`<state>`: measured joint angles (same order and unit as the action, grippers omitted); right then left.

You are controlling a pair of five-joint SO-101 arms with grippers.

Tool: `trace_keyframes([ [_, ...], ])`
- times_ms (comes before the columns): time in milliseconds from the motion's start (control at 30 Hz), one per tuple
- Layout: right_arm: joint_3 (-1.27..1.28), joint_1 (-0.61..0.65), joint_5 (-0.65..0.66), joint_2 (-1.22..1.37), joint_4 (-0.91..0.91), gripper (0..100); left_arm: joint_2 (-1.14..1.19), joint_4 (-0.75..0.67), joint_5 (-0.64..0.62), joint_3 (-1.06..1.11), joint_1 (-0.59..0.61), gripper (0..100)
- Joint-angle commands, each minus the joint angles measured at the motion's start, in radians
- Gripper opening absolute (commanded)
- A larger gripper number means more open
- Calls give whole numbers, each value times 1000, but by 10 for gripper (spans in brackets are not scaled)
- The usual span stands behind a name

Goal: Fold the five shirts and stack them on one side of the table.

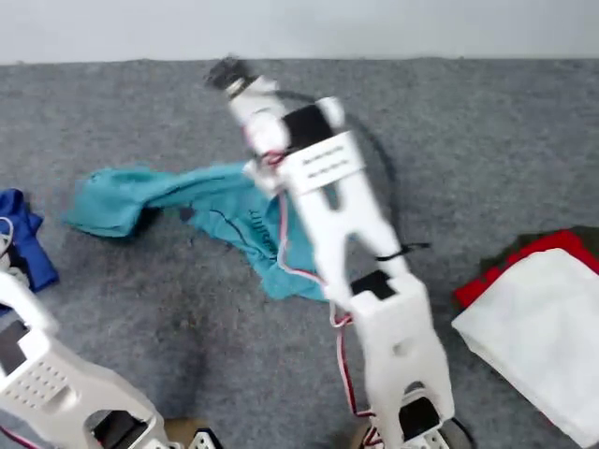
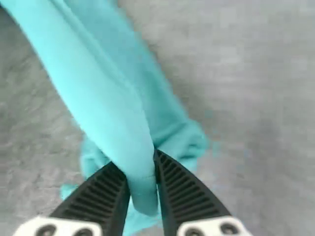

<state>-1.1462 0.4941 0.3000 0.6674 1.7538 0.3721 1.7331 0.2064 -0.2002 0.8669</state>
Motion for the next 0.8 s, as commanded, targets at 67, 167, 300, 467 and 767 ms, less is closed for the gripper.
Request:
trace_keyframes([
  [67,95,-116,-2,-220,44,10,-6,5,8,2,-106,13],
  [167,249,-133,-2,-265,41,10,-6,-51,2,2,-190,13],
  [300,368,-133,-2,-268,39,10,-5,-155,-49,4,-315,26],
  [467,376,-130,-2,-272,28,10,-3,-203,-124,4,-445,141],
  [767,377,-147,-2,-274,35,10,120,-307,-149,-5,-445,169],
])
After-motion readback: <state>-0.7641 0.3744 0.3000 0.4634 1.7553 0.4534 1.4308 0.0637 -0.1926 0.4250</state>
